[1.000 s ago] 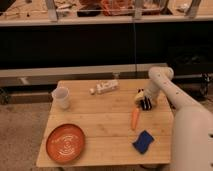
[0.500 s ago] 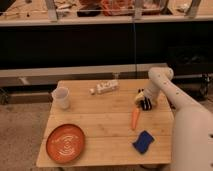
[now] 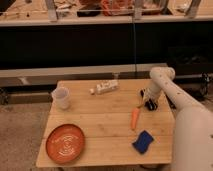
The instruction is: Place the eraser in the ceramic cup
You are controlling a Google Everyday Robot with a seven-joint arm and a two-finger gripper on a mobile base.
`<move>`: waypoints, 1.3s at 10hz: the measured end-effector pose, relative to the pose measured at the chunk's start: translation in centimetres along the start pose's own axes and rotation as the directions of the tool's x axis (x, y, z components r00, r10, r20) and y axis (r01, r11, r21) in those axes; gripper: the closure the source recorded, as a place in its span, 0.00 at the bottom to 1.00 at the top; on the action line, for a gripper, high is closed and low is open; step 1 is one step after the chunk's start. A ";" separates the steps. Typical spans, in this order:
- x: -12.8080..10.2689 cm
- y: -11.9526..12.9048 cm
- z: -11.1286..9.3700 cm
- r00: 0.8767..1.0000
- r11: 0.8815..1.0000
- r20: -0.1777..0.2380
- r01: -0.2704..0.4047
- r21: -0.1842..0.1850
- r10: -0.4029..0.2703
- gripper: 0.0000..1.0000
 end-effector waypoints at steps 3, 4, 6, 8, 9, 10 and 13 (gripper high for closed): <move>0.1 -0.3 -0.5 1.000 1.000 -0.003 0.002 0.004 -0.002 1.00; 0.1 -0.3 -0.5 1.000 1.000 -0.003 0.004 0.005 -0.004 1.00; 0.1 -0.7 -0.2 0.999 1.000 -0.040 0.002 -0.025 -0.003 0.92; 0.2 -0.7 -0.3 0.998 0.999 -0.069 -0.005 -0.040 0.002 0.99; 0.2 -0.8 -0.3 0.998 0.999 -0.068 -0.003 -0.043 0.000 1.00; 0.3 -0.8 -0.4 0.998 0.999 -0.070 -0.001 -0.044 -0.002 1.00; -0.3 -2.7 -3.3 0.998 0.999 -0.070 -0.003 -0.039 0.000 1.00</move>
